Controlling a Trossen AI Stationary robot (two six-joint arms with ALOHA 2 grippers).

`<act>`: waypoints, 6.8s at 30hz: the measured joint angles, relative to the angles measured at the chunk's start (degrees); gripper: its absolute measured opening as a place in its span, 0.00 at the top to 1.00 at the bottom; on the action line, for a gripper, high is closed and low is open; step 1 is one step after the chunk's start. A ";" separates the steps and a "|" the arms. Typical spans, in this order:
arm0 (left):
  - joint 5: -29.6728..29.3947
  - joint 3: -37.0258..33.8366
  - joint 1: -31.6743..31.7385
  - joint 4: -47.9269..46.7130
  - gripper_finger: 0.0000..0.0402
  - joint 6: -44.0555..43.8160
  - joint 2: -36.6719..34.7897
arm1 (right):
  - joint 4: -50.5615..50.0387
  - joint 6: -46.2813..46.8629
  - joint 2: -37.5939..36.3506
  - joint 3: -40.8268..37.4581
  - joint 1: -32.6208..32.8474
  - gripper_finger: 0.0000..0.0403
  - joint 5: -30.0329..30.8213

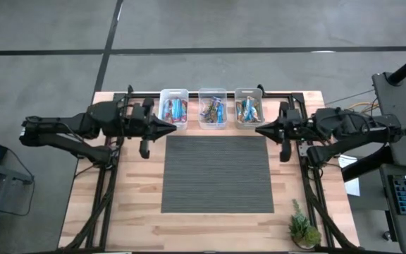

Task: Pick and place Granola Bars by type
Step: Return to Home Position

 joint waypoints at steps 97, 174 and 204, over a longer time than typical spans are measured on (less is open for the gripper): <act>10.03 -58.94 5.29 47.27 1.00 -3.22 -12.89 | 28.45 -7.03 -47.32 -59.27 -0.13 0.98 -16.38; 1.39 -59.94 5.35 8.86 1.00 -2.32 -45.45 | 22.78 -9.69 -47.27 -59.18 -0.11 0.98 -15.82; 1.61 -60.38 5.35 8.68 1.00 -2.28 -45.43 | 22.76 -7.14 -47.27 -59.18 -0.13 0.98 -15.88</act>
